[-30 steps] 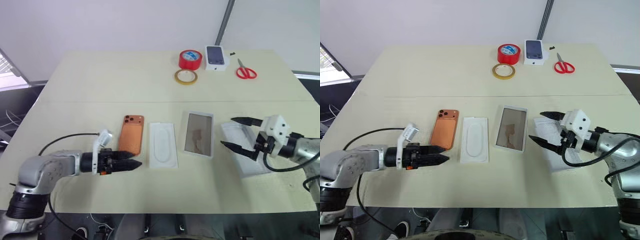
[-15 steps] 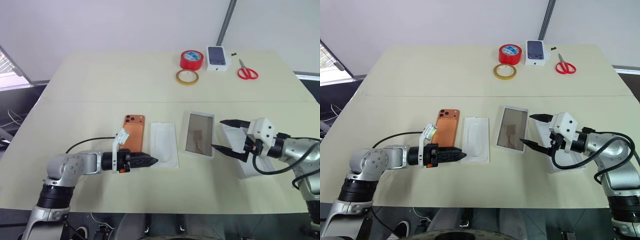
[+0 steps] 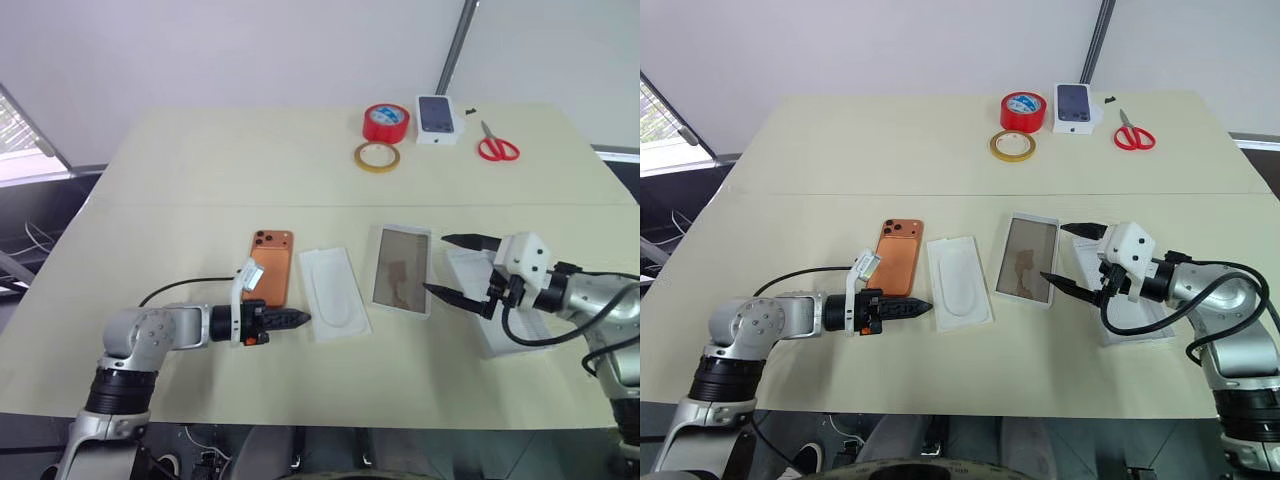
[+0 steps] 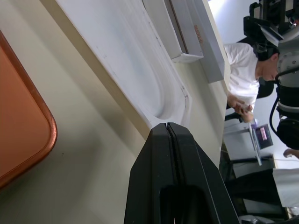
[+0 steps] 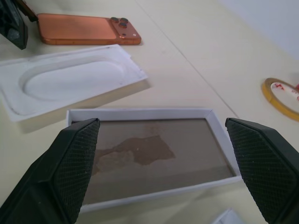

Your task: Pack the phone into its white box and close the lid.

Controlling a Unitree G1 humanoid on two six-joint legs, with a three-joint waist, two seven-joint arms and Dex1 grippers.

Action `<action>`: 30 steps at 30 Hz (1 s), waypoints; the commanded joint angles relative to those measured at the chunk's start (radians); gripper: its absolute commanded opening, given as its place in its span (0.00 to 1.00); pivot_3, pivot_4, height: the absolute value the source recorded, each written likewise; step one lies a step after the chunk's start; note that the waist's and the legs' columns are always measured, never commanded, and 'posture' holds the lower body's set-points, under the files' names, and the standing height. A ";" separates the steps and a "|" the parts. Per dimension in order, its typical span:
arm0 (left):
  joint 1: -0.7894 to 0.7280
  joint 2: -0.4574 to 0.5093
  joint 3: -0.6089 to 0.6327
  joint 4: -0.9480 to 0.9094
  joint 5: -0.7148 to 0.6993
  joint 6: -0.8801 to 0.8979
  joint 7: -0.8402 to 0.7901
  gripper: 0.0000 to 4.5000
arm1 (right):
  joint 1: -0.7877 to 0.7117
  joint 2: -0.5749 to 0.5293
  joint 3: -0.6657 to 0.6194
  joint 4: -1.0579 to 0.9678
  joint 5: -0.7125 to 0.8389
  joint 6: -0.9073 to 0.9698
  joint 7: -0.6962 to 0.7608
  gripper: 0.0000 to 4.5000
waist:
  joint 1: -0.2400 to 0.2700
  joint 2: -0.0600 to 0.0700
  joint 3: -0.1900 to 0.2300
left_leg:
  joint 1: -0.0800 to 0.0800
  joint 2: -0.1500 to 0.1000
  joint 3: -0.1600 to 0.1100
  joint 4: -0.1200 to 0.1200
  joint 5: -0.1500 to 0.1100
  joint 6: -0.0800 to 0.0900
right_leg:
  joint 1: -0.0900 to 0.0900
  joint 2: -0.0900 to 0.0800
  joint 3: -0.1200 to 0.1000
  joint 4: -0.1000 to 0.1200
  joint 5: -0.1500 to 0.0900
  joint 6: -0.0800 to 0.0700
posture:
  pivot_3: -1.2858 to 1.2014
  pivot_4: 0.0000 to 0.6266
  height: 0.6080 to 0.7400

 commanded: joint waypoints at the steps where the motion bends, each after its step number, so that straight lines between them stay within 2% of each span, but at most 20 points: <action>1: 0.000 -0.023 0.018 0.076 0.019 0.036 0.061 0.00 | -0.005 -0.001 -0.032 0.004 0.000 -0.030 -0.006 1.00 | 0.001 0.000 0.000 | 0.000 0.000 0.000 0.000 0.000 0.000 | 0.000 0.000 0.000 0.000 0.000 0.000 | 0.52 0.24 1.00; 5: -0.037 -0.053 0.097 0.107 0.020 0.055 0.123 0.00 | 0.000 0.003 -0.030 0.012 -0.003 -0.041 -0.012 1.00 | 0.000 0.001 0.000 | 0.001 0.000 0.000 0.000 0.000 0.000 | 0.001 0.000 0.000 0.000 0.000 0.000 | 0.52 0.24 1.00; 6: -0.051 -0.062 0.120 0.115 0.011 0.067 0.140 0.06 | 0.001 0.004 -0.030 0.015 -0.005 -0.045 -0.013 1.00 | 0.000 0.001 0.000 | 0.001 0.000 0.000 0.000 0.000 0.000 | 0.001 0.000 0.000 0.000 0.000 0.000 | 0.52 0.24 1.00; 7: -0.064 -0.055 0.119 0.091 0.016 0.083 0.158 0.06 | 0.000 0.006 -0.028 0.020 -0.007 -0.049 -0.014 1.00 | -0.001 0.000 0.000 | 0.001 0.000 0.000 0.000 0.000 0.000 | 0.001 0.000 0.000 0.000 0.000 0.000 | 0.52 0.24 1.00; 8: -0.080 -0.057 0.127 0.077 0.012 0.112 0.179 0.20 | -0.001 0.008 -0.027 0.024 -0.008 -0.052 -0.015 1.00 | -0.002 0.000 0.000 | 0.002 0.000 0.000 0.000 0.000 0.000 | 0.001 0.000 0.000 0.000 0.000 0.000 | 0.52 0.24 1.00; 10: -0.086 -0.036 0.103 0.026 0.027 0.117 0.199 0.33 | -0.006 0.011 -0.024 0.030 -0.008 -0.055 -0.016 1.00 | -0.004 -0.004 0.003 | 0.001 0.000 0.000 0.000 0.000 0.000 | 0.000 0.000 0.000 0.001 0.000 0.000 | 0.52 0.24 1.00; 11: -0.091 -0.039 0.110 0.018 0.028 0.133 0.219 0.47 | -0.009 0.013 -0.023 0.033 -0.007 -0.055 -0.016 1.00 | -0.005 -0.005 0.003 | 0.000 0.000 0.000 0.000 0.000 0.000 | -0.001 0.000 0.000 0.001 0.000 0.000 | 0.52 0.24 1.00; 13: -0.095 -0.041 0.123 -0.006 0.034 0.154 0.251 0.66 | -0.013 0.014 -0.022 0.038 -0.008 -0.059 -0.017 1.00 | -0.004 -0.005 0.003 | 0.000 0.000 0.000 0.000 0.000 -0.001 | -0.001 0.000 0.000 0.001 0.000 0.000 | 0.52 0.24 1.00; 16: -0.092 -0.052 0.153 -0.050 0.045 0.179 0.313 0.66 | -0.011 0.017 -0.023 0.040 -0.007 -0.061 -0.019 1.00 | -0.007 -0.006 0.004 | 0.000 0.000 0.000 -0.001 0.001 -0.001 | -0.001 0.000 0.000 0.001 0.000 0.000 | 0.52 0.24 1.00; 20: -0.083 -0.127 0.207 -0.075 0.032 0.191 0.389 0.66 | -0.007 0.023 -0.019 0.038 -0.006 -0.064 -0.025 1.00 | -0.008 -0.006 0.004 | 0.000 0.000 0.000 -0.001 0.001 -0.001 | -0.001 0.000 0.000 0.001 0.000 0.000 | 0.52 0.24 1.00; 25: -0.079 -0.202 0.185 -0.100 0.081 0.127 0.471 0.66 | -0.021 0.032 -0.003 0.039 -0.009 -0.062 -0.031 1.00 | 0.001 -0.006 0.003 | 0.000 0.000 0.000 0.000 0.001 -0.001 | 0.000 0.000 0.000 0.001 0.000 0.000 | 0.52 0.24 1.00; 30: -0.059 -0.226 0.169 -0.113 0.081 0.140 0.495 0.66 | -0.030 0.033 -0.001 0.037 -0.009 -0.056 -0.032 1.00 | -0.001 -0.006 0.003 | 0.000 0.000 0.000 0.000 0.001 -0.002 | 0.000 0.000 0.000 0.001 0.000 0.000 | 0.52 0.24 1.00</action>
